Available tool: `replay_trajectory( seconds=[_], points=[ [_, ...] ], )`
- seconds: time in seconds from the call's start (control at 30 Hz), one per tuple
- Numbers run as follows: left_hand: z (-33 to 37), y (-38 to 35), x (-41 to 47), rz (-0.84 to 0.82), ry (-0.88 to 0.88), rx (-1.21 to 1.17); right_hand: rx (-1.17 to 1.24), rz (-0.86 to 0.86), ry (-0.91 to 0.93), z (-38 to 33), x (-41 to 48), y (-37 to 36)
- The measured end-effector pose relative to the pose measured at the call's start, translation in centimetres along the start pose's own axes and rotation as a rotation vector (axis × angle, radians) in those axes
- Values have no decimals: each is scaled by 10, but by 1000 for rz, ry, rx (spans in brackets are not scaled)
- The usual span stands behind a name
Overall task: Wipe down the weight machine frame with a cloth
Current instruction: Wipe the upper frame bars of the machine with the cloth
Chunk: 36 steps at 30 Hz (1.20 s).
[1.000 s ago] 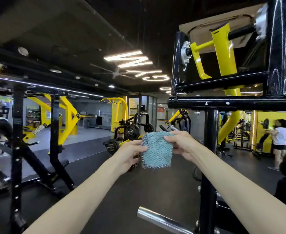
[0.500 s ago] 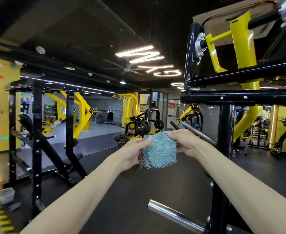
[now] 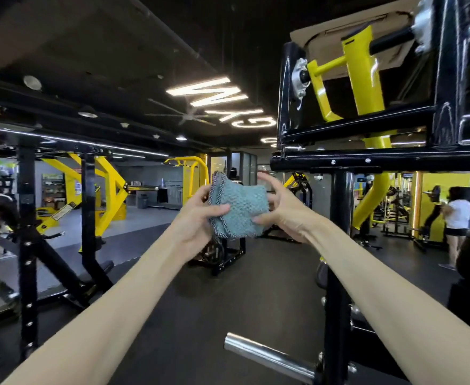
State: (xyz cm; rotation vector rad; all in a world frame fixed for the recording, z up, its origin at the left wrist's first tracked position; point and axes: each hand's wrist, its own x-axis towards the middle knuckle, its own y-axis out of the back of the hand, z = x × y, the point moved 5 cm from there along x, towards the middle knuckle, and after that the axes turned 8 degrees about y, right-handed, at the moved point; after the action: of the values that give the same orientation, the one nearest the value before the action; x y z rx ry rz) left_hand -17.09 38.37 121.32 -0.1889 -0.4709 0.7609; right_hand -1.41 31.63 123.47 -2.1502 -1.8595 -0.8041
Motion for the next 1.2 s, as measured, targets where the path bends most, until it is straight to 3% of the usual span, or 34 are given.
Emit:
replay_trajectory(
  seconds=[0.07,0.2,0.37,0.53,0.67,0.93,1.07,1.2],
  points=[
    [16,-15,-1,-102,-73,148,-40,51,135,-20,4,15],
    [10,-22,6,-47,-33,375,-328,69,160,-23,0,32],
    [4,-25,18,-46,47,427,-223,55,74,-13,-8,49],
    [-3,-45,24,-84,131,239,10,-13,23,-17,-15,64],
    [-15,-58,23,-107,181,218,46,-73,-45,-15,-31,73],
    [-26,-82,26,-172,126,295,-35,32,-7,-20,-51,106],
    [-39,-91,33,-96,182,298,-150,80,-87,-14,-57,115],
    [-55,-104,36,-71,304,164,-16,111,-148,-14,-65,128]
  ],
)
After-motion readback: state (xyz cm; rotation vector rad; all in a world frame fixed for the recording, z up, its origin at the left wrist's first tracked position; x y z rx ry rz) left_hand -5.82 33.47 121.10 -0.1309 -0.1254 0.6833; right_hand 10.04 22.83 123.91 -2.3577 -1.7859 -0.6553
